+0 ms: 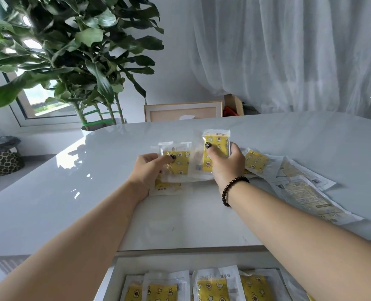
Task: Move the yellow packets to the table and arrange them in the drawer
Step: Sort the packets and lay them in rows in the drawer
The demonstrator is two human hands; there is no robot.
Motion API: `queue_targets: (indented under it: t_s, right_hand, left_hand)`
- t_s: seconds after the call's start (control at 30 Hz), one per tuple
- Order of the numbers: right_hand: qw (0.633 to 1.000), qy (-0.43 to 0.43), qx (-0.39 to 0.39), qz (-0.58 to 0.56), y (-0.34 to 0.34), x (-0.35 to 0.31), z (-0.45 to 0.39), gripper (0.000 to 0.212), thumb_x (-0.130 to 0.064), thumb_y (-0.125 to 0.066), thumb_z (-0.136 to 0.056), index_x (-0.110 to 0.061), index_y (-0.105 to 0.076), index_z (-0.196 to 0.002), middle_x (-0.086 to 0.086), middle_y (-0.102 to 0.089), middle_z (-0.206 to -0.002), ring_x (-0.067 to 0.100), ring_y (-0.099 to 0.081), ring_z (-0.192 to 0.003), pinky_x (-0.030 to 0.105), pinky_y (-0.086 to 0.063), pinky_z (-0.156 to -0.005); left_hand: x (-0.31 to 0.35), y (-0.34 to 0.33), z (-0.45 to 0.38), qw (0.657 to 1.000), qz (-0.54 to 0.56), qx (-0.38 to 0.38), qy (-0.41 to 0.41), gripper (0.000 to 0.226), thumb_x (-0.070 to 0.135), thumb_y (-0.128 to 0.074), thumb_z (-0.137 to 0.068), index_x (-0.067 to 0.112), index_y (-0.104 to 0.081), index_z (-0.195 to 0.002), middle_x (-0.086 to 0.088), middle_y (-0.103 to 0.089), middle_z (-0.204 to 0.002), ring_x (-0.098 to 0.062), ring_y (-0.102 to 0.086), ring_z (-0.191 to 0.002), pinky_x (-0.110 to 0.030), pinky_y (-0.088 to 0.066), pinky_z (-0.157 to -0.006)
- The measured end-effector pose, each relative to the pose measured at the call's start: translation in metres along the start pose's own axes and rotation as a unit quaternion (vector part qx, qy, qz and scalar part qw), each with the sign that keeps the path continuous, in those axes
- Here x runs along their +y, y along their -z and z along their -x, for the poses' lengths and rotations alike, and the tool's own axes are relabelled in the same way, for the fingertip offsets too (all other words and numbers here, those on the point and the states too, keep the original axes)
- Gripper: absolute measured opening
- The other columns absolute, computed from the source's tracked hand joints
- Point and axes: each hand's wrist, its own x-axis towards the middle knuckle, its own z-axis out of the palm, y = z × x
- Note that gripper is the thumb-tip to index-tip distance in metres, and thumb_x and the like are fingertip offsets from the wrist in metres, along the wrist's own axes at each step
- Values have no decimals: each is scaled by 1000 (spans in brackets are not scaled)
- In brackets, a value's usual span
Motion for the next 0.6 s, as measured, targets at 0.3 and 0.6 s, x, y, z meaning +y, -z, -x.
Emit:
queue_targets:
  t_s: [0.3, 0.6]
  right_hand:
    - [986, -120, 32, -111, -2, -1, -10, 12, -16, -62, -82, -10, -53, -86, 2, -61, -80, 25, -61, -81, 35, -52, -79]
    - [981, -145, -100, -81, -12, 13, -6, 33, -32, -72, -61, -17, -59, -87, 8, -70, -93, 28, -67, -91, 50, -53, -89]
  left_hand:
    - [-4, 6, -5, 993, 109, 34, 16, 15, 11, -65, -88, 4, -67, -75, -13, -73, -72, -28, -70, -65, -50, -59, -71]
    - [-5, 0, -1, 998, -8, -61, -22, 34, 25, -59, -94, 12, -76, -66, -12, -74, -78, -28, -69, -73, -37, -59, -70]
